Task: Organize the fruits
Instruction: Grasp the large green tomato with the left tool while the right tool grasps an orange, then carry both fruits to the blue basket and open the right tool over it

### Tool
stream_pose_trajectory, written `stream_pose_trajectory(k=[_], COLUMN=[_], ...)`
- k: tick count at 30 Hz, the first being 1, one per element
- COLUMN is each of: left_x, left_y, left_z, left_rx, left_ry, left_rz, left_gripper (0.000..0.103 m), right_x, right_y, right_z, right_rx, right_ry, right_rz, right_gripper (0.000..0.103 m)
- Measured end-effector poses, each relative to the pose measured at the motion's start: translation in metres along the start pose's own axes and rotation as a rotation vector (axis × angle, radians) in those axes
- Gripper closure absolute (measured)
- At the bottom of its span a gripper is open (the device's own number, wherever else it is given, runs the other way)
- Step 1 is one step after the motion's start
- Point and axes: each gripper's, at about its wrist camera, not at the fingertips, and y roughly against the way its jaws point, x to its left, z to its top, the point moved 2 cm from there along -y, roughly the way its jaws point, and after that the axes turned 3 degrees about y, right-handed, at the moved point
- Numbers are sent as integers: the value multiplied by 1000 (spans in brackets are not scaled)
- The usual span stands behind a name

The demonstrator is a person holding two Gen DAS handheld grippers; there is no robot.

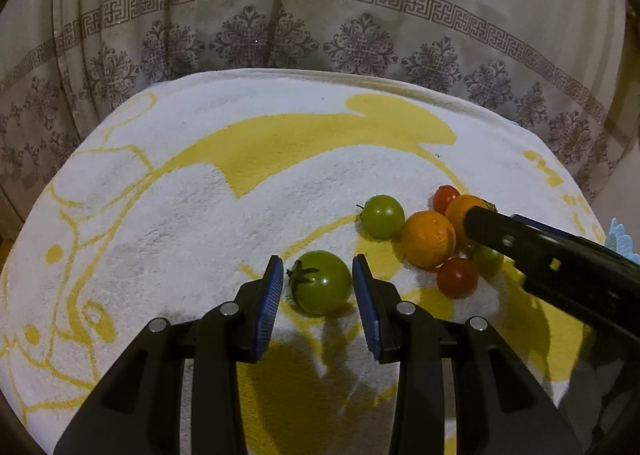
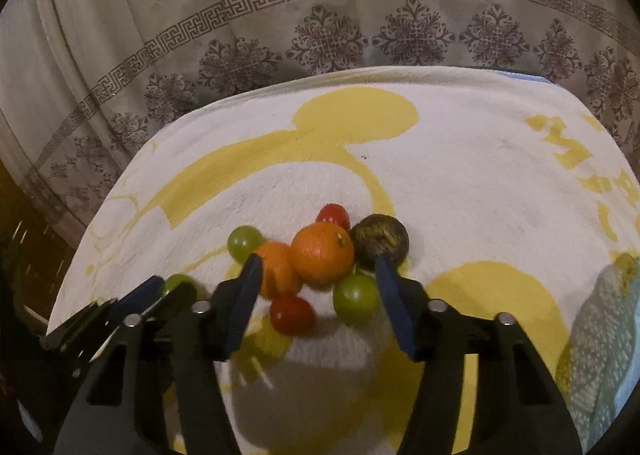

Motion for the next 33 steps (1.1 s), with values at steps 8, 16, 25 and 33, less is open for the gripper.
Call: stream_pose_trajectory(k=[8,16,25,33], left_x=[2,-1,10,11], left_y=[1,-3,-15,-8], left_z=[1,-1,-2,-2], left_rx=[-5,12,70,47], left_ry=[5,0,63,65], left_rz=[-10,-24,-81,-96], left_gripper=[67,66,66,70], right_x=[1,-2,0,-1], right_y=[-13,-9,21,52], right_z=[5,3,-6,-17], right_rx=[10,13,-41,-82], right_ry=[-5,-28,-23,-33], right_rz=[-11,0,-6,1], right_gripper=[53,65,65,65])
